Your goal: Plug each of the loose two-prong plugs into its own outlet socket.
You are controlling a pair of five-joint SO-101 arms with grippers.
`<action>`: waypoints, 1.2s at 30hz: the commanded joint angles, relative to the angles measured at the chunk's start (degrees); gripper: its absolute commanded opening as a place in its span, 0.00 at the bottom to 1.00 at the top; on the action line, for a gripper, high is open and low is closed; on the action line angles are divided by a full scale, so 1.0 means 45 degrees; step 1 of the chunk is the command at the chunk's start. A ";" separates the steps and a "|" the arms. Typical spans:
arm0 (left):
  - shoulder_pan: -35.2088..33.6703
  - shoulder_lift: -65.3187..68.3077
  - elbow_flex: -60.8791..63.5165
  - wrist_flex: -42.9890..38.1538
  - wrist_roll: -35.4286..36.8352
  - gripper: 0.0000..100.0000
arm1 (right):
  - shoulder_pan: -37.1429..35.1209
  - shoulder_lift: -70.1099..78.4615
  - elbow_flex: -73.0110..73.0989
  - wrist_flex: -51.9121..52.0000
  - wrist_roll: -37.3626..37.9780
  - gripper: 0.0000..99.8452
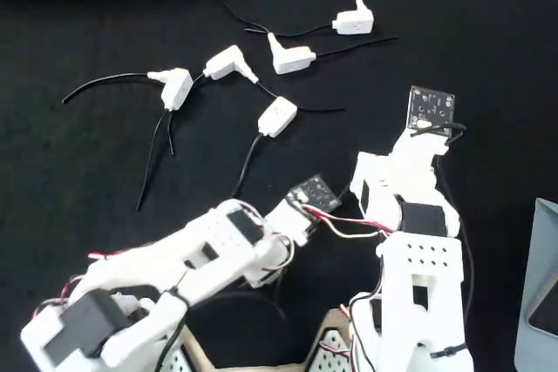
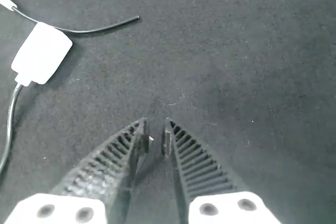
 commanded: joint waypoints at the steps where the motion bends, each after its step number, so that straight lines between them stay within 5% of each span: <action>1: -0.0928 0.1602 -0.2061 0.0371 0.0137 0.10 | 0.0137 -0.0029 -0.0615 0.0059 -0.0137 0.06; 15: -0.3995 0.5529 -0.8293 0.0371 0.1368 0.06 | 0.0137 -0.0029 -0.0596 0.0059 -0.0137 0.06; 28: -0.4269 0.2911 -0.8860 0.2637 0.1563 0.06 | 0.0156 -0.0049 -0.0596 0.0059 -0.0137 0.06; 36: -0.4503 0.3380 -0.8957 0.1172 0.2501 0.06 | 0.0156 -0.0049 -0.0596 0.0078 -0.0137 0.06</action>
